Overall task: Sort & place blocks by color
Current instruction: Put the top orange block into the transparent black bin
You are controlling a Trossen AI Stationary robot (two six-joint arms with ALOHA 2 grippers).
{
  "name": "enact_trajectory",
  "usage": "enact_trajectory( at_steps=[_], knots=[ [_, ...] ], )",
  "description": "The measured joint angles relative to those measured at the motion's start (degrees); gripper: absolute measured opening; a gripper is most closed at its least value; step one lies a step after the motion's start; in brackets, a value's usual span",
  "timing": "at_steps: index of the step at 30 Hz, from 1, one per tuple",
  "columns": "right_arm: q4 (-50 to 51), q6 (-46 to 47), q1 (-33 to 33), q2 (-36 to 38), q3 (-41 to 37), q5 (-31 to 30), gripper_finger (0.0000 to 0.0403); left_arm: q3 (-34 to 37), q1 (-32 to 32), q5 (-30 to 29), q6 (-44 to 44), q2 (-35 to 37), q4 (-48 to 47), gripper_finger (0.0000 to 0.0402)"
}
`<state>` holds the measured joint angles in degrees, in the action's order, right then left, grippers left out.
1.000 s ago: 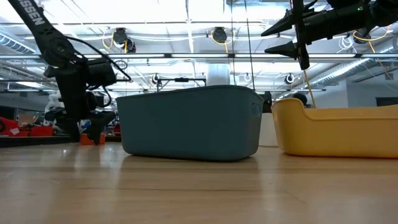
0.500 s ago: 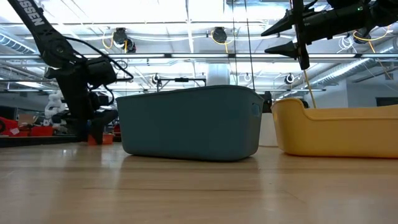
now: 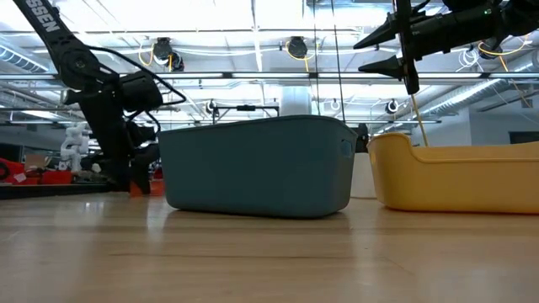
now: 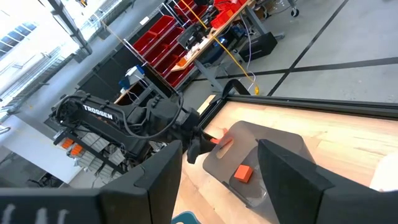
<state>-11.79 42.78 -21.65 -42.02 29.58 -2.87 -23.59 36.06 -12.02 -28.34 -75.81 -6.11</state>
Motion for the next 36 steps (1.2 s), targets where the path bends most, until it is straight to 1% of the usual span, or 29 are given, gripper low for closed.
enact_trajectory(
  at_steps=[5, 11, 16, 18, 23, 28, 32, 36],
  knots=[
    [0.0, 0.0, 0.0, 0.0, 0.0, 0.0, 0.0203, 0.0, -0.2, -0.5, -0.5, 0.0, 3.5, 0.0139],
    [0.0, 0.0, 0.0, 0.0, 0.0, 0.0, 0.0203, 0.0, -0.1, -1.0, -0.1, 0.9, 12.1, 0.0139],
    [0.0, 0.0, 0.0, 0.0, 0.0, 0.0, 0.0203, -0.1, -0.7, -1.1, 0.9, 5.0, 19.7, 0.0139],
    [0.0, 0.0, 0.0, 0.0, 0.0, 0.0, 0.0203, -0.1, -1.5, 0.3, 1.0, 7.3, 21.3, 0.014],
    [0.0, 0.0, 0.0, 0.0, 0.0, 0.0, 0.0203, -0.2, -6.9, 5.5, 1.0, 11.3, 24.8, 0.0139],
    [0.0, 0.0, 0.0, 0.0, 0.0, 0.0, 0.0203, -0.2, -15.1, 6.1, 0.3, 11.4, 27.7, 0.0141],
    [0.0, 0.0, 0.0, 0.0, 0.0, 0.0, 0.0203, -0.2, -20.1, 3.3, 0.4, 10.4, 29.5, 0.014],
    [0.0, 0.0, 0.0, 0.0, 0.0, 0.0, 0.0203, -0.2, -22.7, 0.3, 1.4, 9.9, 30.4, 0.014]
  ],
)
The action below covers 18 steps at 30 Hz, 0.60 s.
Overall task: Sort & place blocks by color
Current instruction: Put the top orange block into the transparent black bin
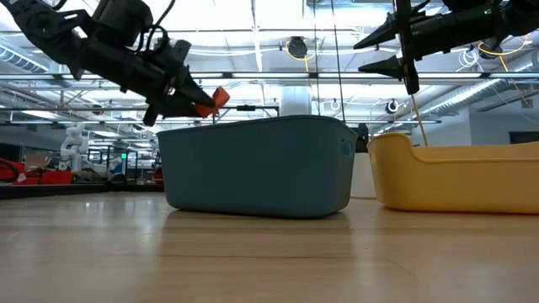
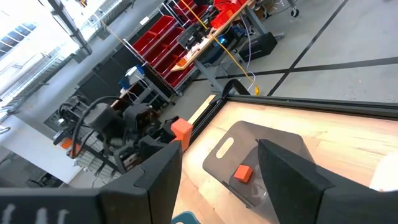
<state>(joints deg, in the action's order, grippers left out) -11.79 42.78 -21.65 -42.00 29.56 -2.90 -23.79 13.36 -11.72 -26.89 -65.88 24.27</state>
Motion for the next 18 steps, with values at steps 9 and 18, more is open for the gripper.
enact_trajectory(
  at_steps=[9, 18],
  knots=[
    [0.0, 0.0, 0.0, 0.0, 0.0, 0.0, 0.0203, 0.0, -1.1, -1.9, -0.2, -5.8, 0.3, 0.0144],
    [0.0, 0.0, 0.0, 0.0, 0.0, 0.0, 0.0203, 0.0, -1.1, -3.4, 0.3, -8.1, 3.1, 0.0144]
  ],
)
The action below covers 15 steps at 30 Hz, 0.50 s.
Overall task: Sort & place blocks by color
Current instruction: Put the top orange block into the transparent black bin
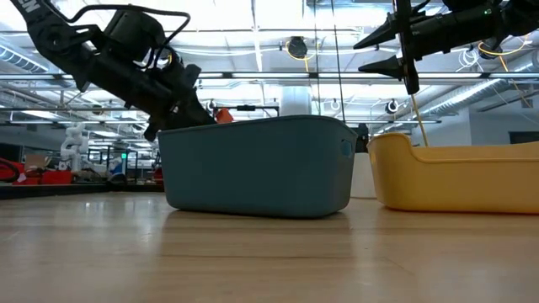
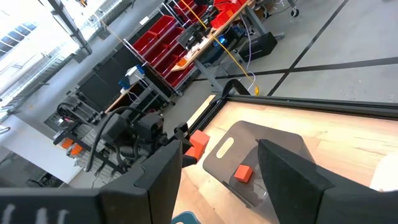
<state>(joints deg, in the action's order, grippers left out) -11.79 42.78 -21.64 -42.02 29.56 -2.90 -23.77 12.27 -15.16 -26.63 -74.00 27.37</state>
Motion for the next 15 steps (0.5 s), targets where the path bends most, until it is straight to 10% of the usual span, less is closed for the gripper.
enact_trajectory(
  at_steps=[15],
  knots=[
    [0.0, 0.0, 0.0, 0.0, 0.0, 0.0, 0.0203, 0.0, -0.3, -1.4, -0.2, 0.0, -1.4, 0.0151]
  ],
)
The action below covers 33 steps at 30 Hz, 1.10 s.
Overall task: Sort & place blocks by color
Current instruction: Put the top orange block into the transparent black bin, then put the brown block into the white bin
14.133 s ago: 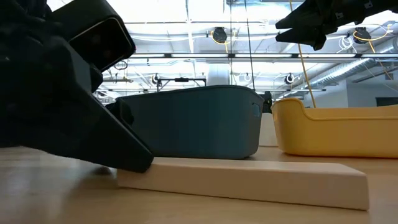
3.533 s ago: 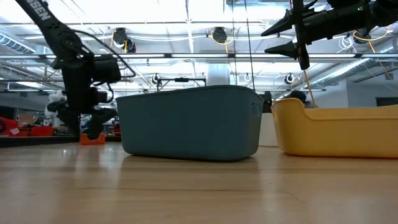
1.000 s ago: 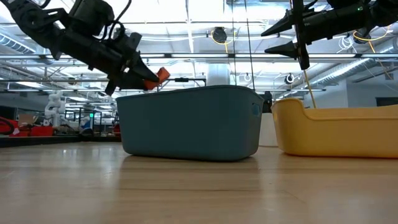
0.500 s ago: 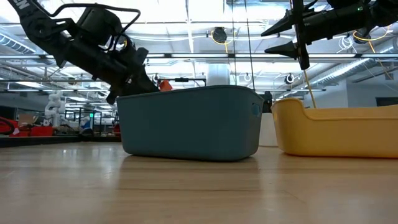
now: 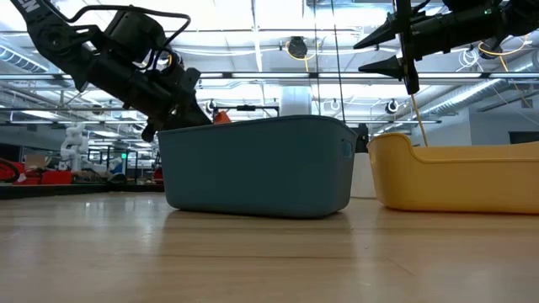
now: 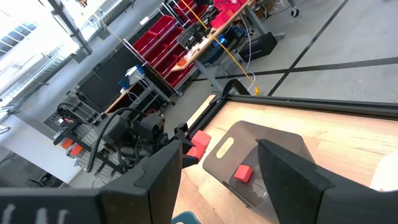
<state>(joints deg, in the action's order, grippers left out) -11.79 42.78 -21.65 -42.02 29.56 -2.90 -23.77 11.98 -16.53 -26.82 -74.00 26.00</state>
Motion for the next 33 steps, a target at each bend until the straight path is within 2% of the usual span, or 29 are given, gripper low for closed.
enact_trajectory(
  at_steps=[9, 14, 19, 27, 33],
  knots=[
    [0.0, 0.0, 0.0, 0.0, 0.0, 0.0, 0.0203, 0.0, -0.1, 0.0, -0.1, 0.0, -0.2, 0.0207],
    [0.0, 0.0, 0.0, 0.0, 0.0, 0.0, 0.0203, 0.0, -0.1, 0.0, -0.2, 0.0, 0.3, 0.0211],
    [0.0, 0.0, 0.0, 0.0, 0.0, 0.0, 0.0203, 0.0, -2.1, 0.0, -0.3, 0.7, 4.7, 0.0211],
    [0.0, 0.0, 0.0, 0.0, 0.0, 0.0, 0.0203, 0.0, -11.2, -0.6, 0.2, 2.2, 7.7, 0.0212],
    [0.0, 0.0, 0.0, 0.0, 0.0, 0.0, 0.0203, 0.0, -19.3, -7.6, -3.7, 2.2, 5.6, 0.0212]
  ],
)
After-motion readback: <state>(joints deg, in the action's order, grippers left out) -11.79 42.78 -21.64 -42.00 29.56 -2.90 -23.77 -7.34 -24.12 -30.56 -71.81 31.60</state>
